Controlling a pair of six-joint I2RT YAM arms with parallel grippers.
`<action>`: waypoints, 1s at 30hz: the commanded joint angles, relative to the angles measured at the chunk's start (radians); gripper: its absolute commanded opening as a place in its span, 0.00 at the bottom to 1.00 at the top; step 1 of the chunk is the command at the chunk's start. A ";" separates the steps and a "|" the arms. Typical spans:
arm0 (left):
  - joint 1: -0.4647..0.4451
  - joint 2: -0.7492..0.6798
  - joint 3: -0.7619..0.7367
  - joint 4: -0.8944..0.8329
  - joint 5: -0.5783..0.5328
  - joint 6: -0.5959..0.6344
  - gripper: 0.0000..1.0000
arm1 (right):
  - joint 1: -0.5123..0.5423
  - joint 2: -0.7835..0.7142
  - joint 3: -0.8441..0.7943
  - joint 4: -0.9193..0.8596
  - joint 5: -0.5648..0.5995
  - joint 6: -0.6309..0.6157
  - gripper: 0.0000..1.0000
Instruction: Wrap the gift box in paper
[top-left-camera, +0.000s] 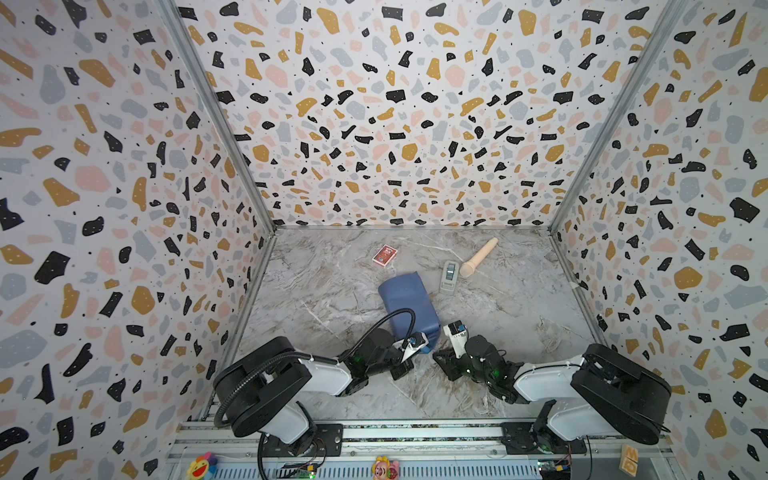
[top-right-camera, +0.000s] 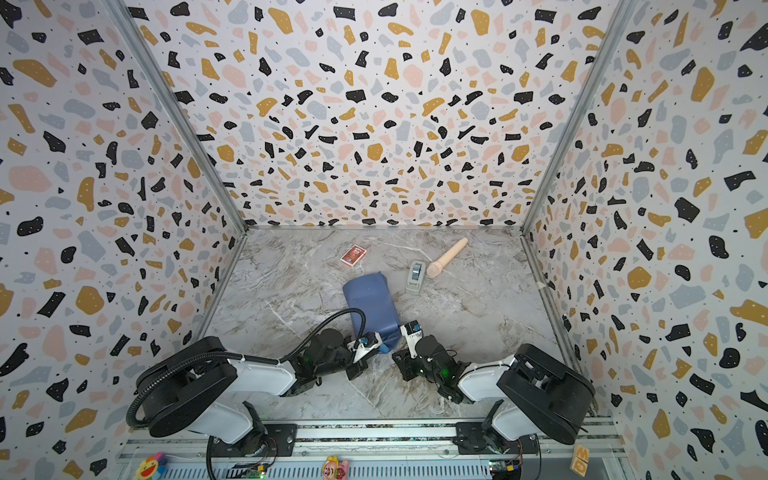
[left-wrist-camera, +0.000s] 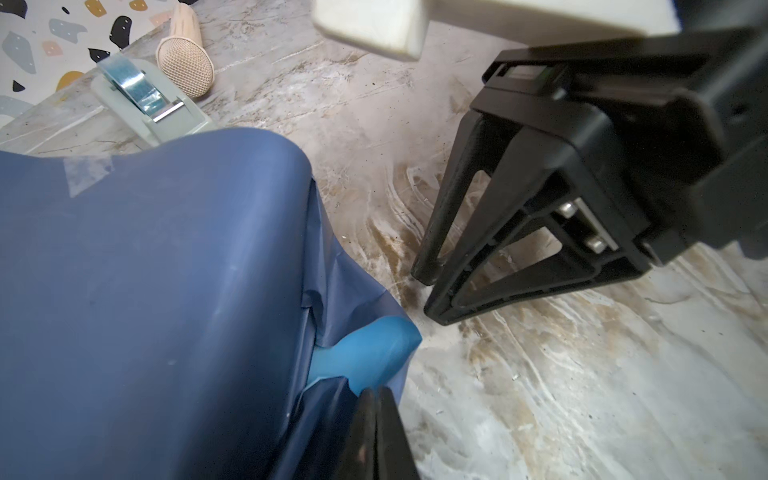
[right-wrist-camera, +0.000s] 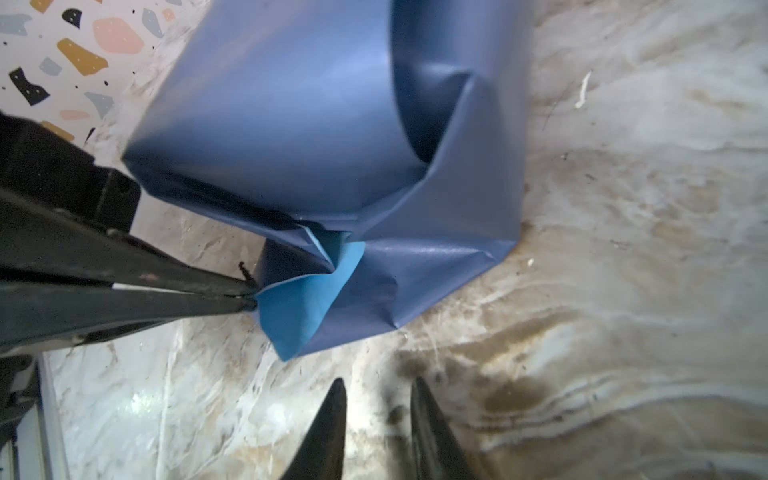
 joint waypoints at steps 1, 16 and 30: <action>0.010 -0.004 -0.013 0.059 0.022 -0.008 0.00 | 0.007 0.001 0.035 -0.037 0.010 -0.051 0.22; 0.013 0.000 -0.007 0.032 0.036 0.005 0.00 | 0.034 0.233 0.077 0.204 0.033 0.084 0.08; 0.011 -0.016 -0.019 0.023 0.050 0.036 0.24 | 0.033 0.261 0.066 0.262 0.055 0.109 0.06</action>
